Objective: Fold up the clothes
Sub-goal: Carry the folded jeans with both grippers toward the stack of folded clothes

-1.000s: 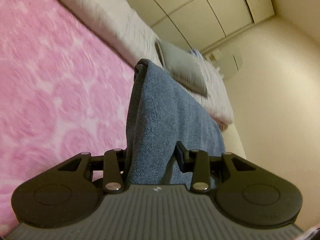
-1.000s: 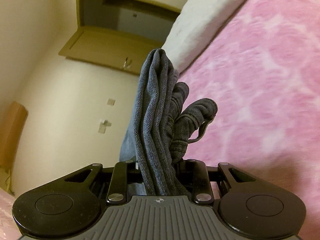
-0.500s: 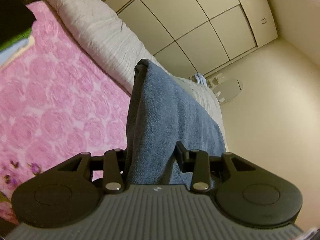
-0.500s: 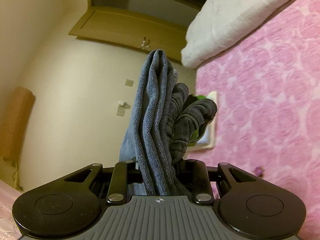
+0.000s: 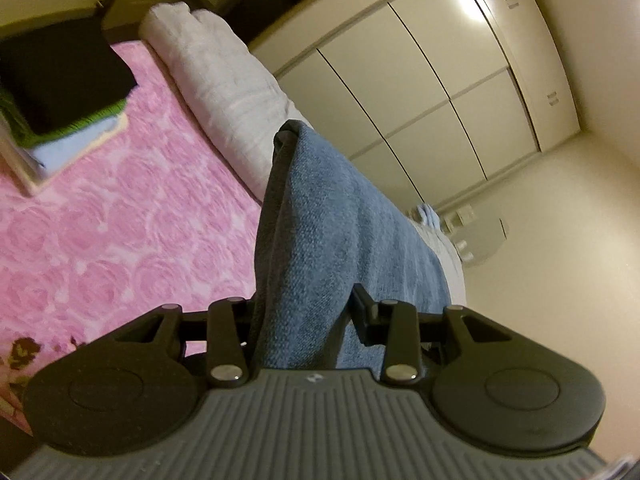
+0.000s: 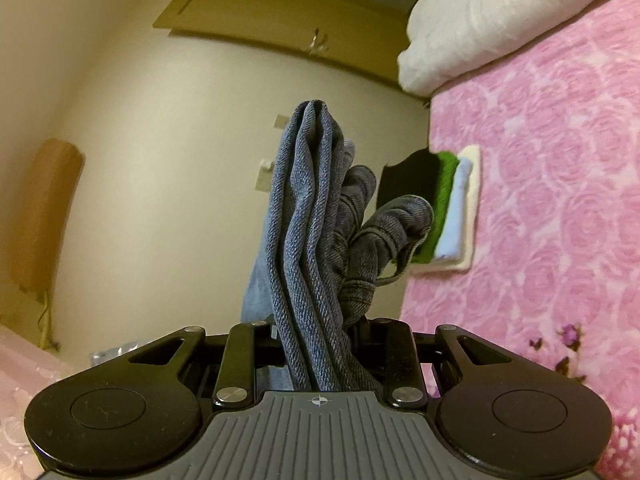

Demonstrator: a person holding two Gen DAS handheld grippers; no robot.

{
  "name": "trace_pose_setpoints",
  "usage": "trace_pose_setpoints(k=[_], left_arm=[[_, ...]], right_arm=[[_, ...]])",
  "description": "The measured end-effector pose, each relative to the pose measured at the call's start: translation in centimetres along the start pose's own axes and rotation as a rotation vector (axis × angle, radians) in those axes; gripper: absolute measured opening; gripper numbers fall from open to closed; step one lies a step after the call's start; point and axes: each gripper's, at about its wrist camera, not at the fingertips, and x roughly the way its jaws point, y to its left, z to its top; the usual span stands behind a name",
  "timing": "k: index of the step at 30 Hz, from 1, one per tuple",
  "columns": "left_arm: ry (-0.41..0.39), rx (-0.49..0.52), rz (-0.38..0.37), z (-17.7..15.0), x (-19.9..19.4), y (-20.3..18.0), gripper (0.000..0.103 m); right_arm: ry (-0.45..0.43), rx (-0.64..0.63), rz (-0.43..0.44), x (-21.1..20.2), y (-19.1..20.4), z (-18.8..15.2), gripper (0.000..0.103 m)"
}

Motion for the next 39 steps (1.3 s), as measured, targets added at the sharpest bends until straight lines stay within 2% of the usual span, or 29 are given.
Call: trace_pose_setpoints(k=[8, 14, 23, 27, 34, 39], left_arm=[[-0.023, -0.031, 0.016, 2.0, 1.1, 1.5, 0.034], [-0.015, -0.012, 0.027, 7.7, 1.9, 4.8, 0.034], [0.077, 0.075, 0.043, 22.6, 1.2, 13.2, 0.034], [0.158, 0.048, 0.059, 27.5, 1.2, 18.8, 0.034], [0.269, 0.005, 0.091, 33.5, 2.9, 27.7, 0.034], [0.325, -0.016, 0.094, 36.8, 5.4, 31.7, 0.034]], right_arm=[[0.044, 0.009, 0.006, 2.4, -1.3, 2.1, 0.026], [0.025, 0.031, 0.017, 7.2, -1.6, 4.0, 0.026], [-0.086, 0.118, 0.043, 21.5, -1.7, 5.9, 0.026], [-0.123, 0.191, 0.024, 27.9, -2.4, 5.4, 0.026], [-0.143, 0.319, -0.039, 37.5, -6.0, 4.8, 0.026], [-0.160, 0.382, -0.060, 41.6, -8.5, 5.7, 0.026]])
